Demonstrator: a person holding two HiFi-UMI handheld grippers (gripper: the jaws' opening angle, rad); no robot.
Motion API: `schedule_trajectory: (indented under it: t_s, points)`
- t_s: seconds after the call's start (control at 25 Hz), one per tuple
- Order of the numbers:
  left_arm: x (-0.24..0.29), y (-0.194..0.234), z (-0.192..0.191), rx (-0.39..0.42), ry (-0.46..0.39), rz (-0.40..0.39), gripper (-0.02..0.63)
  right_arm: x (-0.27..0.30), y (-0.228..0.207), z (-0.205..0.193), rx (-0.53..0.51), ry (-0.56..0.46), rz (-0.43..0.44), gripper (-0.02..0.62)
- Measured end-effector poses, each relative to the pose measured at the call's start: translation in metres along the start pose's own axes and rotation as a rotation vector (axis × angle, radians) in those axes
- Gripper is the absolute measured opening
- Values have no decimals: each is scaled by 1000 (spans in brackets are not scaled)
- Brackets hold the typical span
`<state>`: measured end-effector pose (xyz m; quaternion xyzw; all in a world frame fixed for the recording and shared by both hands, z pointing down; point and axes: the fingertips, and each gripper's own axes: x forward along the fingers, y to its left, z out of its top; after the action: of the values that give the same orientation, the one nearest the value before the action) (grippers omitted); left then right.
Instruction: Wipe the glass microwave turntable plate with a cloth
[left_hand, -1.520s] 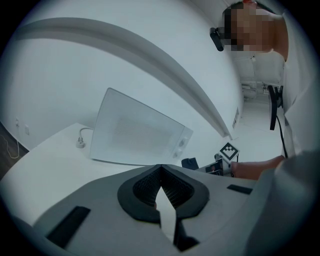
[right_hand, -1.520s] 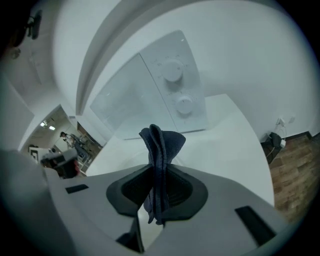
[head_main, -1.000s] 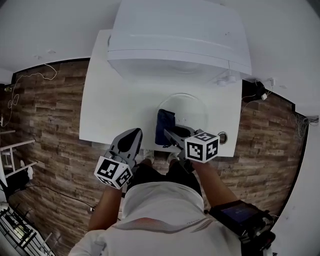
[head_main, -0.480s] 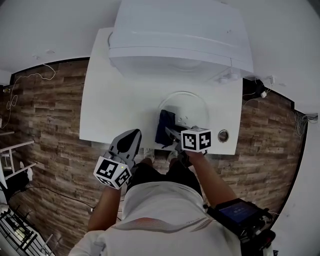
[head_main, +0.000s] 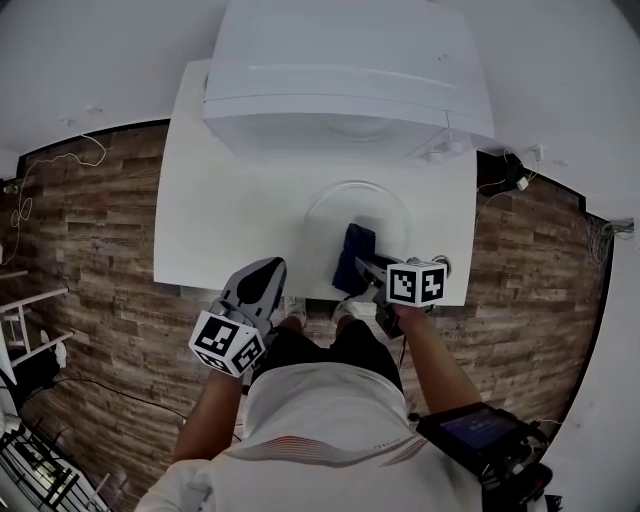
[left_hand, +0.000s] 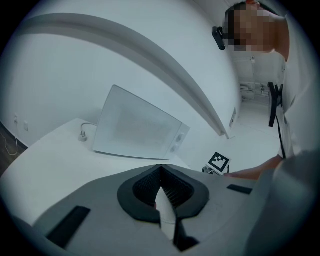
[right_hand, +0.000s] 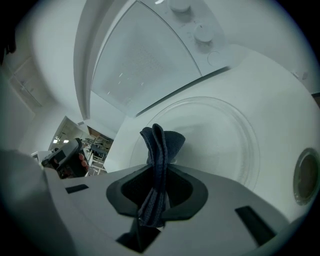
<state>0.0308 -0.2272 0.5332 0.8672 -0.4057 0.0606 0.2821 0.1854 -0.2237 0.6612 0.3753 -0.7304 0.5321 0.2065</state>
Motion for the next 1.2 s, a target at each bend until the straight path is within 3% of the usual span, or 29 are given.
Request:
schedule_trajectory:
  t_s: [0.8,1.04,1.2]
  points:
    - [19,-26,-3,10,11,-31,10,-85,-94,8,90,-102,-172,63]
    - [18,-29,-3,10,7,-44,10,-89,-87,13,81,-140,-176,64]
    - [14,-34,1,15,6,-79,11,-108,-58,29,23,-292,-137,63]
